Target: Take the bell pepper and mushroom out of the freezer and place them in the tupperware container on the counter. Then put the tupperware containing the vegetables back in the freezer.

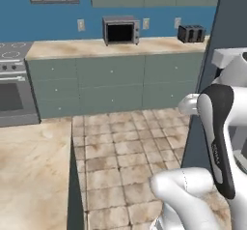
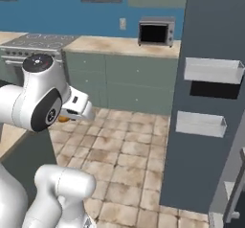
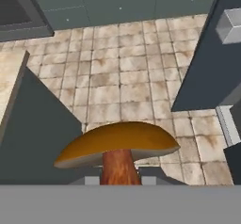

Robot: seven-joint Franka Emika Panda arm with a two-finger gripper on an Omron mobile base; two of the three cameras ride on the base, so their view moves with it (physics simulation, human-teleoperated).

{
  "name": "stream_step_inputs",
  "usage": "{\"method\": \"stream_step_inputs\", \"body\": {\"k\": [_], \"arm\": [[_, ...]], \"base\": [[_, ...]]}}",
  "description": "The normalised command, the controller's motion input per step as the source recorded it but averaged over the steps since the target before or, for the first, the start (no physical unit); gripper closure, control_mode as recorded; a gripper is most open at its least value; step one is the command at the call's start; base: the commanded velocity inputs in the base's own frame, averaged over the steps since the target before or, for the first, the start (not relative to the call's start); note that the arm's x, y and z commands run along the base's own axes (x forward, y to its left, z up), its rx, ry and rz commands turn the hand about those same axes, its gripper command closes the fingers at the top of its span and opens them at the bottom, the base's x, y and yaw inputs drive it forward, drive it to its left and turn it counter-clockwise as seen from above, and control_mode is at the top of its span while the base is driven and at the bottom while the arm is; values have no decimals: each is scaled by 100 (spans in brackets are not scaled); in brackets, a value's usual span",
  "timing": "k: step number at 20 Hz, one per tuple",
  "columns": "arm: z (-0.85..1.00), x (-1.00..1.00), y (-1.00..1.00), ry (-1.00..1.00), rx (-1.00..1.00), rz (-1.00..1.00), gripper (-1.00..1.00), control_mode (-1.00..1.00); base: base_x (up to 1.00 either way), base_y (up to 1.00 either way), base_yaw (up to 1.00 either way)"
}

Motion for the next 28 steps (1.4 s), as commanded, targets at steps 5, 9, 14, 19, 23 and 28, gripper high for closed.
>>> {"method": "stream_step_inputs", "body": {"k": [5,9,14,19,23,28], "arm": [[0,0,0,0,0,0,100,100],[0,0,0,0,0,0,100,100],[0,0,0,0,0,0,100,100],[0,0,0,0,0,0,100,100],[0,0,0,0,0,0,100,100],[0,0,0,0,0,0,100,100]], "base": [[35,-41,61],[81,-32,28],[100,-27,15],[100,-10,8],[100,0,2],[100,0,0]]}}
